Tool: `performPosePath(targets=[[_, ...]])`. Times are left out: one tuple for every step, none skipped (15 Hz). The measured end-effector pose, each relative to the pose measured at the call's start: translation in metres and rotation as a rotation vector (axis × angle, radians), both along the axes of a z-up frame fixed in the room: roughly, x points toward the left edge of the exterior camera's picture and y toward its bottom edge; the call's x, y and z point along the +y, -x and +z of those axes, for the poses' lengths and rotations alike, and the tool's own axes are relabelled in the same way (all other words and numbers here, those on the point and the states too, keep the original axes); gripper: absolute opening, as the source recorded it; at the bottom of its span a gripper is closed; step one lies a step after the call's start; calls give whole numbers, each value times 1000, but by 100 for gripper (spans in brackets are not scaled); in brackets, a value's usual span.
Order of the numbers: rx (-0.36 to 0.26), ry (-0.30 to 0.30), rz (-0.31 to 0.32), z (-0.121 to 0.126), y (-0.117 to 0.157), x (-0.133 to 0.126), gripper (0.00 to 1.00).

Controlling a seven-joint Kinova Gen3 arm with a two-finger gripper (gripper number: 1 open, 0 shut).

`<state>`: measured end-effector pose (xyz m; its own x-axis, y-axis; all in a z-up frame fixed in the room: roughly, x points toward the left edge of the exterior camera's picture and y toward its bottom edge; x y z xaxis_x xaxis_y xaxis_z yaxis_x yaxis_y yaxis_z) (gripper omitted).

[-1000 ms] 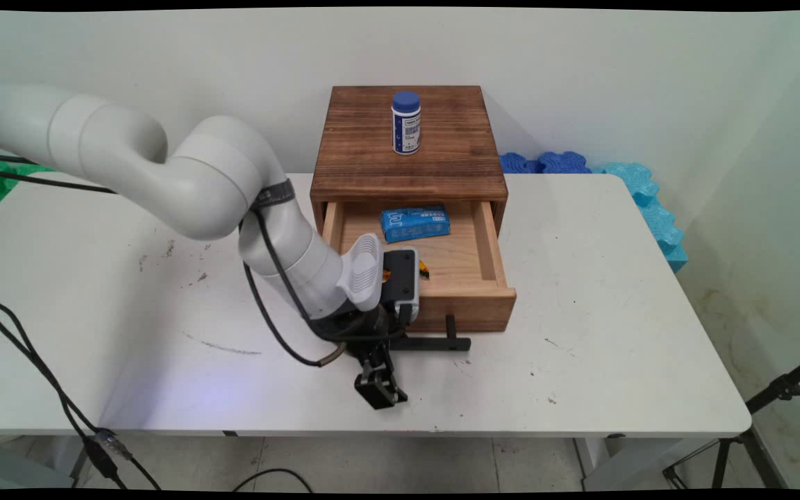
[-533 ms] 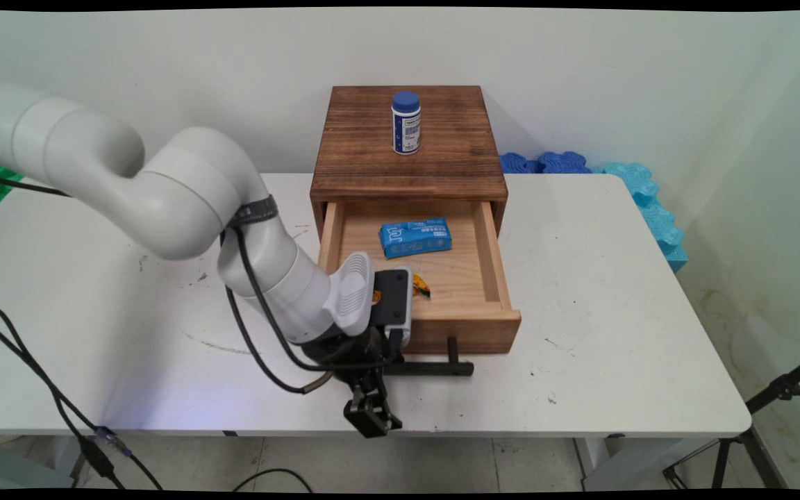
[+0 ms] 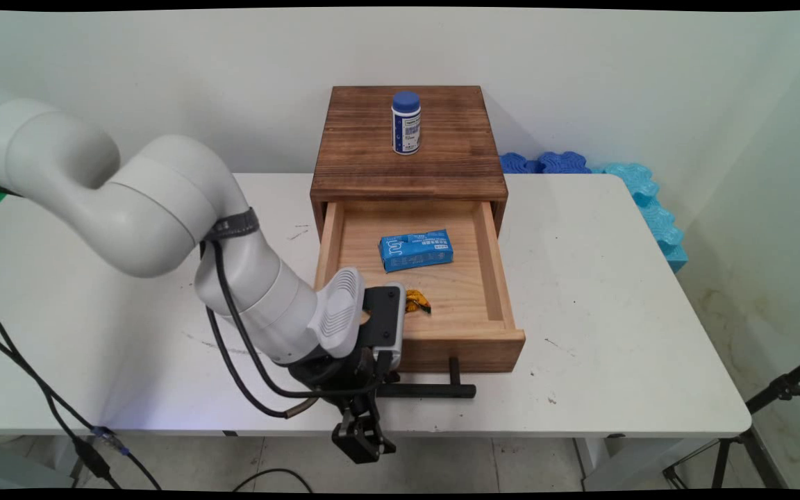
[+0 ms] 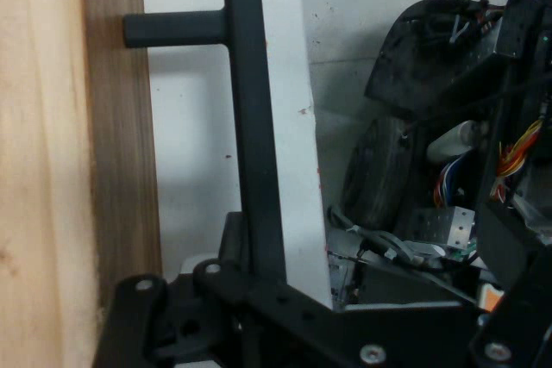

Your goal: Open the drawer

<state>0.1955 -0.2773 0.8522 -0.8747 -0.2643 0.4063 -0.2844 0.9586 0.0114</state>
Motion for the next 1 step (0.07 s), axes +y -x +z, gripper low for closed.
performPosePath(targets=[[2,1,-3,1,0,2,100]])
